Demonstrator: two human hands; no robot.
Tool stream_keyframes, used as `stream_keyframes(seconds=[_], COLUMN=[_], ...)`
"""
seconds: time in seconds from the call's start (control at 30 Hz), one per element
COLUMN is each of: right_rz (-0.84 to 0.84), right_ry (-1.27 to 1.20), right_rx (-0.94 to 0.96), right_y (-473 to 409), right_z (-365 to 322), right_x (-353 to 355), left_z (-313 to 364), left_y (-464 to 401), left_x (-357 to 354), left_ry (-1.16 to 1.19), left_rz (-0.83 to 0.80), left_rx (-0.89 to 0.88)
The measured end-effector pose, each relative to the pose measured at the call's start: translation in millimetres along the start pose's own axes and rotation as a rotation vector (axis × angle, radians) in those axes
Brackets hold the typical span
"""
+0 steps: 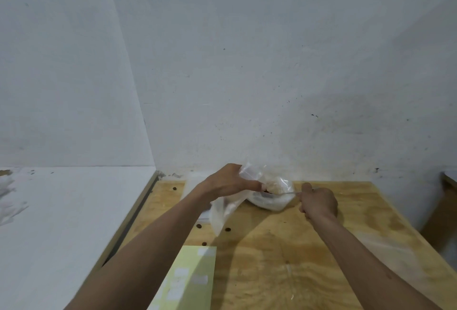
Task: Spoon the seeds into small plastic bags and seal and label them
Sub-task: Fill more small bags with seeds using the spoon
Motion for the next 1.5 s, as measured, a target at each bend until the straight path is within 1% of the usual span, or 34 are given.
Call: stream_keyframes(seconds=[0.17,0.37,0.5,0.57,0.73,0.8,0.9,0.97,1.03,1.1,1.3,1.4,1.5], right_rz=[0.054,0.057,0.037,0.025,-0.01,0.033,0.16,0.232,0.246,0.218,0.151,0.126,0.091], right_ry=[-0.072,-0.148,-0.158,-0.127,0.062,0.118,0.161,0.194,0.233,0.285,0.449,0.513,0.532], right_rx=[0.032,0.07,0.14,0.22,0.539,0.663,0.751,0.75,0.725,0.704,0.668,0.633,0.554], right_y=[-0.2,-3.5,-2.8,3.8,35.8,45.5,50.0,47.5,40.4,32.9,24.5,22.8,15.9], right_z=[-12.2,-33.2,-64.2,-84.4,-130.3,-141.4,-147.4,-144.4,-134.8,-120.4,-89.1,-83.2,-75.4], right_x=[18.1,39.1,52.5,55.3,46.7,43.6,53.6,63.8,66.0,58.8,27.1,12.1,1.6], left_z=[-18.6,-19.4,-15.7,-14.5,-9.9,-11.3,-11.4,-14.2,-16.1,-18.6,-15.4,-18.1,-16.4], left_y=[1.3,4.1,8.8,10.4,9.5,4.4,5.7,5.1,4.4,3.2,3.3,-0.7,-4.1], left_x=[1.5,8.4,10.9,12.7,13.5,12.3,13.5,12.3,8.1,3.3,-9.4,-10.0,-9.3], left_ry=[0.003,-0.074,-0.06,-0.041,-0.039,-0.055,-0.071,-0.091,-0.126,-0.149,-0.13,-0.133,-0.15], left_rz=[-0.016,0.102,0.109,0.121,0.146,0.14,0.129,0.103,0.06,0.042,0.023,0.05,0.063], left_rx=[0.034,0.005,-0.018,-0.029,-0.041,-0.044,-0.012,0.017,0.04,0.055,0.026,0.028,0.011])
Point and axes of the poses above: each hand's wrist, its own y-axis away from the middle knuckle, its own x-axis out of the back of the hand, z = x × y, the point moved 8 cm from there along -y, towards the middle knuckle, and after that the axes turned 8 degrees about y, right-handed, at the moved point
